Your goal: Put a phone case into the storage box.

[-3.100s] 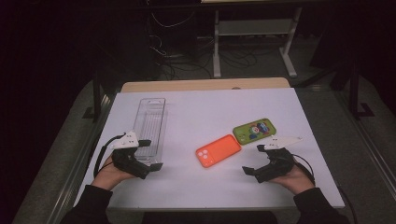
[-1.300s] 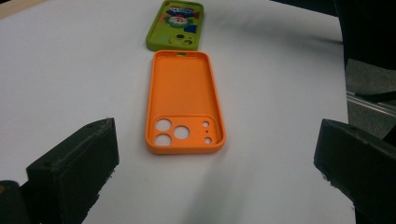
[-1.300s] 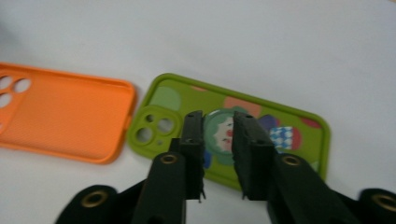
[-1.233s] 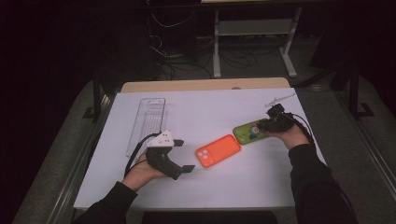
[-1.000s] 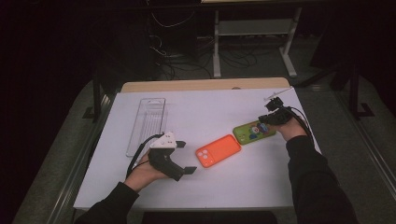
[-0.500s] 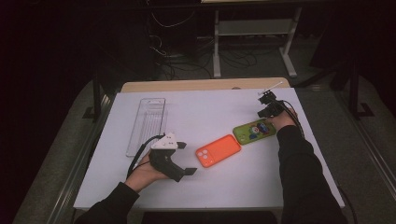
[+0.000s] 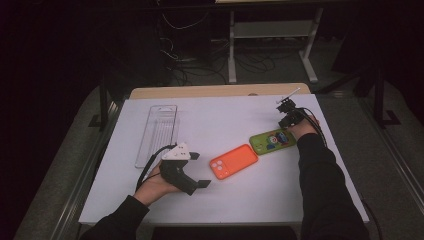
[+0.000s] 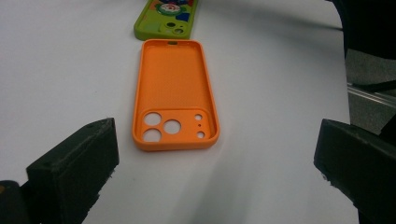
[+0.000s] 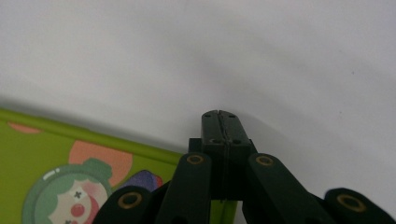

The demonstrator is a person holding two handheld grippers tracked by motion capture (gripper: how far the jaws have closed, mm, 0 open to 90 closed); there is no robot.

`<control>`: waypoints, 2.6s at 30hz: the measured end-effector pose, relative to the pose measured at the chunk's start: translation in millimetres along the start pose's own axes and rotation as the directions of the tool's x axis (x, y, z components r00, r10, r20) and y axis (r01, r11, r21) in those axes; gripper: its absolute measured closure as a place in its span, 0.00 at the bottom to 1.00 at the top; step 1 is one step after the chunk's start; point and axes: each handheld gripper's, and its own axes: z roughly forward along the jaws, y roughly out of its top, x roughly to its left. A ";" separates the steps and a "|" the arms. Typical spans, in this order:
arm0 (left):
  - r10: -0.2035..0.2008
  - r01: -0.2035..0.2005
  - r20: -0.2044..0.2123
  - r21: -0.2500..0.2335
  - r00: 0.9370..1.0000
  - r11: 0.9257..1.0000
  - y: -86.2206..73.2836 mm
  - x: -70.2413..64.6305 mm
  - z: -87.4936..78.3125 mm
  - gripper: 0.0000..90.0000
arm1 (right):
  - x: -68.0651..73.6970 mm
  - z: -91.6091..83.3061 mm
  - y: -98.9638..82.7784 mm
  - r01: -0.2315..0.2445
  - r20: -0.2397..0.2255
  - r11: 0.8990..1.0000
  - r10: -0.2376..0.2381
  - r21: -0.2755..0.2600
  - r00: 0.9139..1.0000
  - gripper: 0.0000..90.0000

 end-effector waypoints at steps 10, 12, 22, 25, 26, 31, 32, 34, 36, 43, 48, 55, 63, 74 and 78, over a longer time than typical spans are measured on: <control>0.001 -0.001 0.005 0.000 1.000 1.000 0.3 -0.9 0.8 0.00 | -5.8 -11.4 -20.8 0.042 -0.026 0.999 -0.041 0.030 0.999 0.98; 0.003 -0.003 0.005 0.001 1.000 1.000 0.4 -0.9 0.9 0.00 | -5.8 -14.2 -25.8 0.047 -0.035 0.998 -0.046 0.033 0.998 0.98; 0.002 -0.002 0.010 0.001 1.000 1.000 0.1 -2.5 2.1 0.00 | -2.2 -27.2 -52.6 0.103 -0.076 0.995 -0.101 0.017 0.992 0.98; -0.003 0.003 0.011 0.002 1.000 1.000 0.2 -3.3 2.4 0.00 | 0.4 -31.2 -59.8 0.115 -0.091 0.993 -0.114 0.012 0.989 0.98; 0.000 0.000 0.011 0.004 1.000 1.000 0.2 -3.1 2.4 0.00 | 2.0 -33.1 -62.2 0.118 -0.099 0.993 -0.117 0.005 0.988 0.98; -0.001 0.001 0.011 0.009 1.000 1.000 0.2 -3.8 3.0 0.00 | 8.7 -43.9 -73.1 0.130 -0.113 0.991 -0.132 -0.028 0.985 0.98; 0.002 -0.002 0.010 0.012 1.000 1.000 0.2 -3.8 3.1 0.00 | 9.4 -45.7 -74.9 0.132 -0.117 0.991 -0.134 -0.027 0.984 0.98; 0.006 -0.006 0.011 0.012 1.000 1.000 0.2 -3.8 3.4 0.00 | 10.6 -47.2 -76.7 0.134 -0.117 0.991 -0.136 -0.026 0.984 0.98; 0.006 -0.006 0.011 0.011 1.000 1.000 0.2 -4.0 3.5 0.00 | 12.7 -48.7 -80.1 0.134 -0.118 0.990 -0.137 -0.031 0.983 0.98; -0.001 0.000 0.018 0.012 1.000 1.000 0.0 -5.5 4.1 0.00 | 17.1 -48.8 -91.8 0.152 -0.121 0.988 -0.152 -0.015 0.981 0.98; 0.004 -0.004 0.018 0.015 1.000 1.000 -0.1 -5.2 3.9 0.00 | 22.9 -49.4 -103.0 0.177 -0.122 0.984 -0.178 -0.020 0.977 0.98; 0.002 -0.002 0.016 0.005 1.000 1.000 -0.5 -5.4 5.0 0.00 | 28.3 -63.0 -106.4 0.144 -0.101 0.985 -0.153 -0.093 0.983 0.98; 0.001 -0.001 0.015 0.015 1.000 1.000 -0.9 -6.3 4.4 0.00 | 60.5 -92.8 -107.4 0.059 -0.187 0.961 -0.113 -0.270 0.976 0.63; 0.000 -0.001 0.020 0.022 1.000 1.000 -1.6 -5.3 5.0 0.00 | 97.7 -96.2 -119.9 0.034 -0.280 0.933 -0.142 -0.358 0.949 0.25; -0.003 0.003 0.020 0.021 1.000 1.000 -1.9 -4.4 3.8 0.00 | 109.6 -94.2 -128.2 0.046 -0.278 0.921 -0.164 -0.388 0.947 0.15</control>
